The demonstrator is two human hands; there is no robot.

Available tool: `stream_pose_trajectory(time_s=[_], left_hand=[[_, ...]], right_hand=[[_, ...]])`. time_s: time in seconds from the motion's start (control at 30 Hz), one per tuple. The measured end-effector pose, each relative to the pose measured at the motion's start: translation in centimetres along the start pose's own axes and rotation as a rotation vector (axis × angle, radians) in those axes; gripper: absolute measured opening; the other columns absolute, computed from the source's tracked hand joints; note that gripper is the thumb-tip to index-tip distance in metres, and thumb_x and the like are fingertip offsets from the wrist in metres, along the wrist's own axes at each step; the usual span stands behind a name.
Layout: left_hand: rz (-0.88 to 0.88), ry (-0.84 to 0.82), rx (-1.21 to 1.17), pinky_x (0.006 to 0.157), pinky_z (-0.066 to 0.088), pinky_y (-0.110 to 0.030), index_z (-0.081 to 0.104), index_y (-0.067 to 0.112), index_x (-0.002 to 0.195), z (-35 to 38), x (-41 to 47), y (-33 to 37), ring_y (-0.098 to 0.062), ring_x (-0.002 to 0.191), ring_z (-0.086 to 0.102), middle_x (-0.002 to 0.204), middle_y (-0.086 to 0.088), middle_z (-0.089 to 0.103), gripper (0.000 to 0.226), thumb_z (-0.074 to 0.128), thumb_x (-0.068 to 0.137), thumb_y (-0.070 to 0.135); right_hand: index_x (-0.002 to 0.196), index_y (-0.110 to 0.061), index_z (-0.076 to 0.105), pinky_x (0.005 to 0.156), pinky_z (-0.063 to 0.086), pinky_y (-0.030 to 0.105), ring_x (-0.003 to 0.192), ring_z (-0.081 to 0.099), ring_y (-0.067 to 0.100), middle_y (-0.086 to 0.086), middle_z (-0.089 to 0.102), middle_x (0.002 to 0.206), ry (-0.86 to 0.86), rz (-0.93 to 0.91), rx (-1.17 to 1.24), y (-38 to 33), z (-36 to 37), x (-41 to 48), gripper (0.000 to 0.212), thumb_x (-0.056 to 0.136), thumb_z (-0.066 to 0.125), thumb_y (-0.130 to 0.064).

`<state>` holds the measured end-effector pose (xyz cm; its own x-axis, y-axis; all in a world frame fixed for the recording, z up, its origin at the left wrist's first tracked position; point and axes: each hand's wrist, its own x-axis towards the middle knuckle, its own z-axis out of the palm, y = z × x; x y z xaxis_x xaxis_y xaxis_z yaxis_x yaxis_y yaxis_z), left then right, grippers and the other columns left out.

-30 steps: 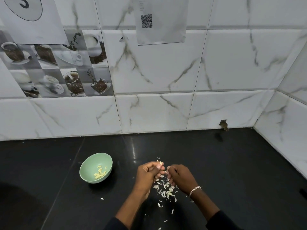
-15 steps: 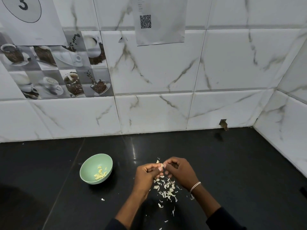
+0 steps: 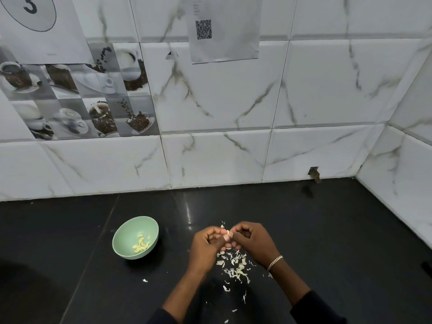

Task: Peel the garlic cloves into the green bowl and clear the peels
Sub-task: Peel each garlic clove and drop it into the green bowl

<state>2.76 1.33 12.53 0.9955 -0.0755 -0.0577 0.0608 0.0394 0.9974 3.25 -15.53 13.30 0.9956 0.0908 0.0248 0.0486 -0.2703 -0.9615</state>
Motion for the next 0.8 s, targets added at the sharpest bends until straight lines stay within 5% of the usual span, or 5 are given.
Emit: stream_pose_trajectory(time_s=[0.8], left_hand=[[0.223,0.088,0.4,0.07,0.058,-0.024,0.079,0.023,0.09,0.2,-0.4,0.2,-0.003,0.075,0.071,0.079,0.012,0.076,0.019,0.073,0.087,0.005]], right_hand=[[0.083,0.001,0.073,0.071,0.062,0.032,0.076,0.076,0.029,0.014,0.076,0.076,-0.038,0.101,0.048,-1.4,-0.1,0.5,0.008,0.087,0.069,-0.004]])
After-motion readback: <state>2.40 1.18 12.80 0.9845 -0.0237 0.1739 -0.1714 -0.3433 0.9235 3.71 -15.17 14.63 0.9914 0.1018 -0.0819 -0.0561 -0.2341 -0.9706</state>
